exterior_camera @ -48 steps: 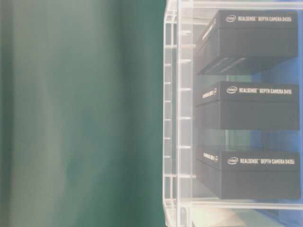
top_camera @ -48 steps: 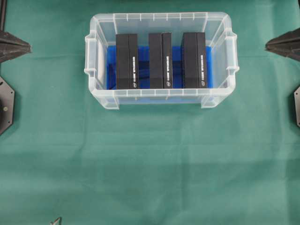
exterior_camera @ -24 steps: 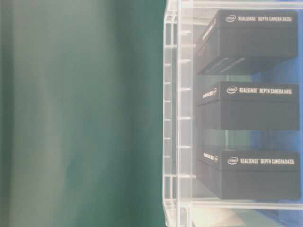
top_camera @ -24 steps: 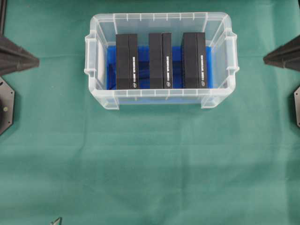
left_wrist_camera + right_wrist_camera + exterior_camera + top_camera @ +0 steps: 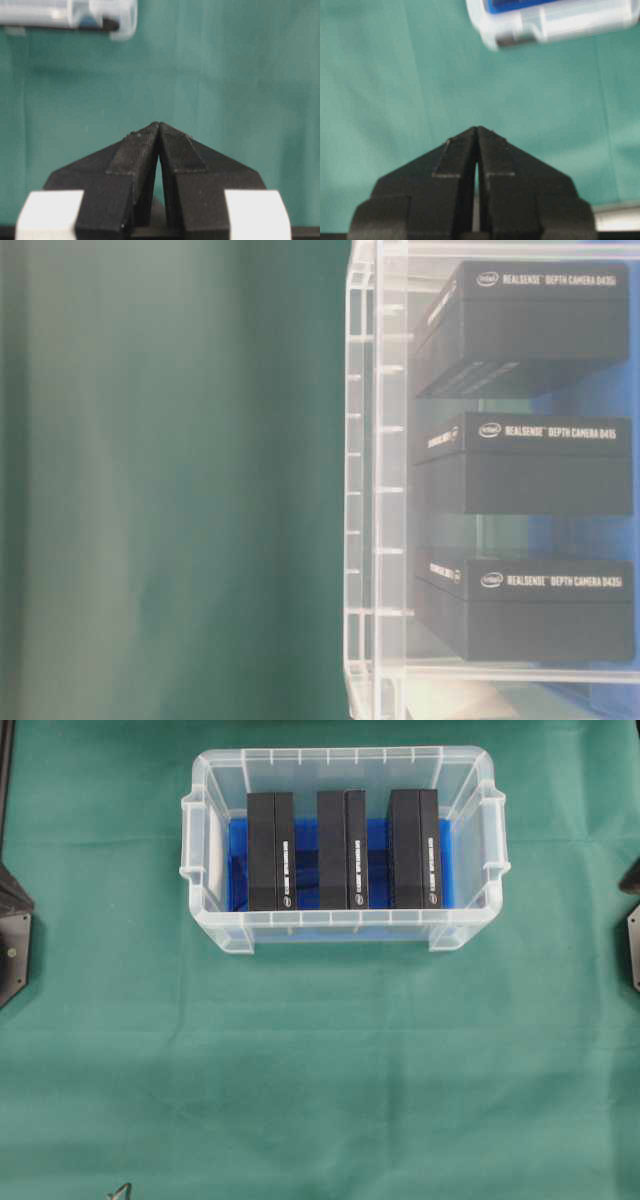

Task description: Take the box out of the case with the right arm.

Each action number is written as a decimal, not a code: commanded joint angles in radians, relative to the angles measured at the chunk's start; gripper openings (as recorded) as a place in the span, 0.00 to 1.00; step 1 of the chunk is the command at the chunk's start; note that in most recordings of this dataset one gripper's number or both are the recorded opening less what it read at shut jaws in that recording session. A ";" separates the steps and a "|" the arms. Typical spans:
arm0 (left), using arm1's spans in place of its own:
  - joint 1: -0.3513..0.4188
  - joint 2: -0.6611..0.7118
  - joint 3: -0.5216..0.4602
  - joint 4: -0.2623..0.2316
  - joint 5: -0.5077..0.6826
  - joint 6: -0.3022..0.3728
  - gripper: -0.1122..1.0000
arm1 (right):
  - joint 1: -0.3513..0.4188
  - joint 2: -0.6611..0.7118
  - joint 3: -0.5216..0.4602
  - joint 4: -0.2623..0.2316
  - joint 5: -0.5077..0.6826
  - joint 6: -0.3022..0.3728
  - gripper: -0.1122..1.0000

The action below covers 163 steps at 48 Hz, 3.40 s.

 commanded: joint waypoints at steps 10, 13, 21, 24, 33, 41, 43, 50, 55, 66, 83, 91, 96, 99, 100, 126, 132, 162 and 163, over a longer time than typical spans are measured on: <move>-0.006 0.009 -0.029 0.000 0.015 -0.002 0.10 | -0.002 0.031 -0.026 -0.003 0.061 0.000 0.10; -0.006 0.009 -0.029 0.000 0.014 -0.002 0.10 | -0.002 0.029 -0.026 -0.005 0.063 0.002 0.10; -0.006 0.011 -0.029 0.000 0.015 -0.002 0.10 | -0.002 0.031 -0.026 -0.005 0.064 0.002 0.10; -0.006 0.009 -0.029 0.002 0.017 -0.003 0.10 | -0.003 0.031 -0.026 -0.005 0.066 0.002 0.10; -0.006 0.009 -0.029 0.002 0.018 -0.002 0.10 | -0.002 0.032 -0.028 -0.008 0.066 0.020 0.10; -0.006 0.009 -0.029 0.002 0.017 -0.003 0.10 | -0.009 0.043 -0.026 -0.025 0.074 0.233 0.10; -0.006 0.009 -0.029 0.000 0.017 -0.003 0.10 | -0.012 0.048 -0.026 -0.032 0.080 0.310 0.10; -0.006 0.011 -0.029 0.000 0.017 -0.003 0.10 | -0.017 0.060 -0.028 -0.060 0.130 0.598 0.10; -0.006 0.011 -0.029 0.002 0.017 -0.003 0.10 | -0.018 0.067 -0.028 -0.069 0.184 0.805 0.10; -0.006 0.011 -0.029 0.000 0.018 -0.003 0.10 | -0.017 0.069 -0.028 -0.069 0.232 1.040 0.10; -0.006 0.011 -0.029 0.000 0.023 -0.003 0.10 | -0.080 0.097 -0.034 -0.086 0.218 1.037 0.10; -0.006 0.011 -0.029 0.000 0.021 -0.003 0.10 | -0.198 0.109 -0.037 -0.097 0.216 0.940 0.10; -0.006 0.011 -0.031 0.000 0.023 -0.003 0.10 | -0.291 0.118 -0.043 -0.097 0.212 0.847 0.10; -0.006 0.009 -0.029 0.000 0.021 -0.003 0.10 | -0.341 0.123 -0.044 -0.097 0.202 0.808 0.10; -0.006 0.011 -0.029 0.002 0.021 -0.003 0.10 | -0.353 0.126 -0.046 -0.098 0.199 0.799 0.10; -0.006 0.009 -0.029 0.002 0.023 -0.003 0.10 | -0.433 0.158 -0.049 -0.097 0.149 0.733 0.10; -0.006 0.009 -0.029 0.002 0.023 -0.003 0.10 | -0.434 0.158 -0.044 -0.097 0.149 0.733 0.10; -0.006 0.011 -0.031 0.002 0.023 -0.003 0.10 | -0.434 0.158 -0.040 -0.097 0.150 0.773 0.61; -0.006 0.011 -0.029 0.002 0.023 -0.003 0.10 | -0.434 0.160 -0.041 -0.097 0.150 0.776 0.68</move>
